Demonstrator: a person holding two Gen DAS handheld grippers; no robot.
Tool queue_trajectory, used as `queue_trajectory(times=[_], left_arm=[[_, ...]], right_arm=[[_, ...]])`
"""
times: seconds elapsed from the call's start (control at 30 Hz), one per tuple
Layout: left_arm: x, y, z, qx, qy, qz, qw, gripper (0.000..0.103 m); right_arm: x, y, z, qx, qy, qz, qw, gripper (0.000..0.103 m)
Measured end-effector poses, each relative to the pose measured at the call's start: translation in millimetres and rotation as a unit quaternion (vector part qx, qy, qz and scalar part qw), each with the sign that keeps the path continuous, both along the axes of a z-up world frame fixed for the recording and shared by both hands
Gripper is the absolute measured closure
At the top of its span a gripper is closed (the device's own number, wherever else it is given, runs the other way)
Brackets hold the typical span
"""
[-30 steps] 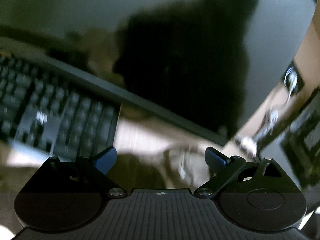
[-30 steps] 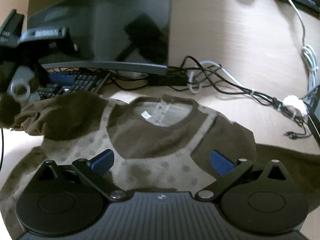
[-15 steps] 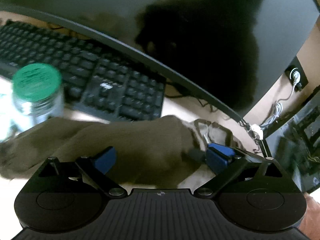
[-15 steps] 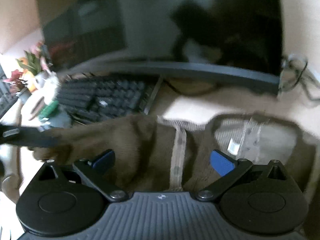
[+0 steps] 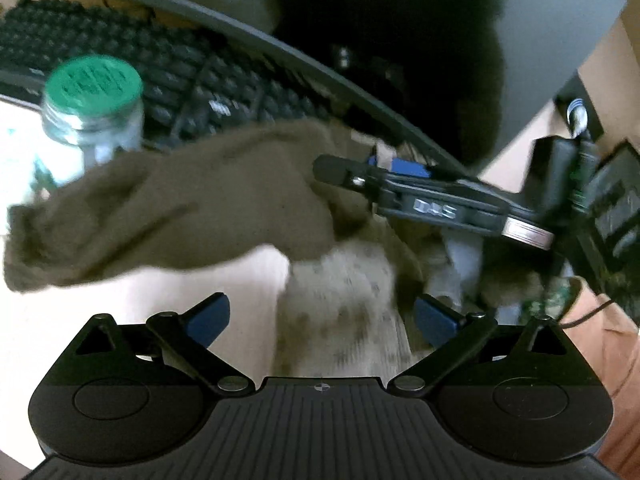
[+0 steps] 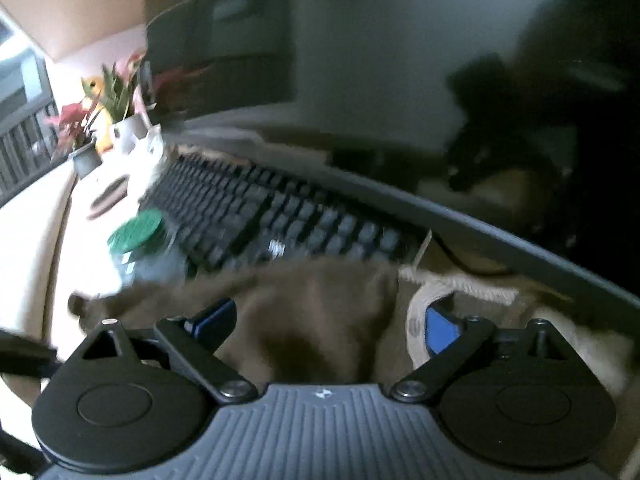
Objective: Fold clothes
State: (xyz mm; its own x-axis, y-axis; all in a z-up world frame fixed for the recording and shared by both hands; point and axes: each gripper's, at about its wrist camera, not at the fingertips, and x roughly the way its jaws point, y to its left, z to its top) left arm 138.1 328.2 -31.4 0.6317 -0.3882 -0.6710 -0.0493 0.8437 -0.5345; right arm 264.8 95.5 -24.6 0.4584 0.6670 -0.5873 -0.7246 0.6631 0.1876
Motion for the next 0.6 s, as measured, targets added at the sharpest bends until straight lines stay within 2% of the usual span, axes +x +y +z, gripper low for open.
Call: queue_trajectory(times=[0.07, 0.2, 0.3, 0.37, 0.43, 0.5, 0.6], left_arm=[[1, -12, -5, -0.001, 0.006, -0.022, 0.9997, 0.002], [10, -41, -12, -0.011, 0.005, -0.064, 0.9979, 0.002], [26, -74, -18, -0.016, -0.003, -0.099, 0.9949, 0.002], [38, -97, -22, -0.011, -0.012, -0.123, 0.9922, 0.002], [44, -115, -28, 0.003, -0.017, -0.137, 0.9904, 0.002], [51, -133, -34, 0.016, -0.022, -0.151, 0.9882, 0.002], [56, -143, -38, 0.040, -0.024, -0.159, 0.9862, 0.001]], right_arm=[[-7, 1, 6, -0.005, -0.021, 0.001, 1.000, 0.006], [-37, -98, 11, -0.005, -0.038, -0.119, 0.992, 0.002], [-57, -183, -1, -0.038, -0.034, -0.249, 0.967, 0.002], [-64, -217, -10, -0.052, -0.011, -0.299, 0.953, 0.004], [-73, -232, -19, -0.053, -0.004, -0.305, 0.951, 0.008], [-80, -230, -28, -0.057, -0.007, -0.284, 0.957, 0.017], [-89, -212, -44, -0.084, -0.017, -0.249, 0.965, 0.020]])
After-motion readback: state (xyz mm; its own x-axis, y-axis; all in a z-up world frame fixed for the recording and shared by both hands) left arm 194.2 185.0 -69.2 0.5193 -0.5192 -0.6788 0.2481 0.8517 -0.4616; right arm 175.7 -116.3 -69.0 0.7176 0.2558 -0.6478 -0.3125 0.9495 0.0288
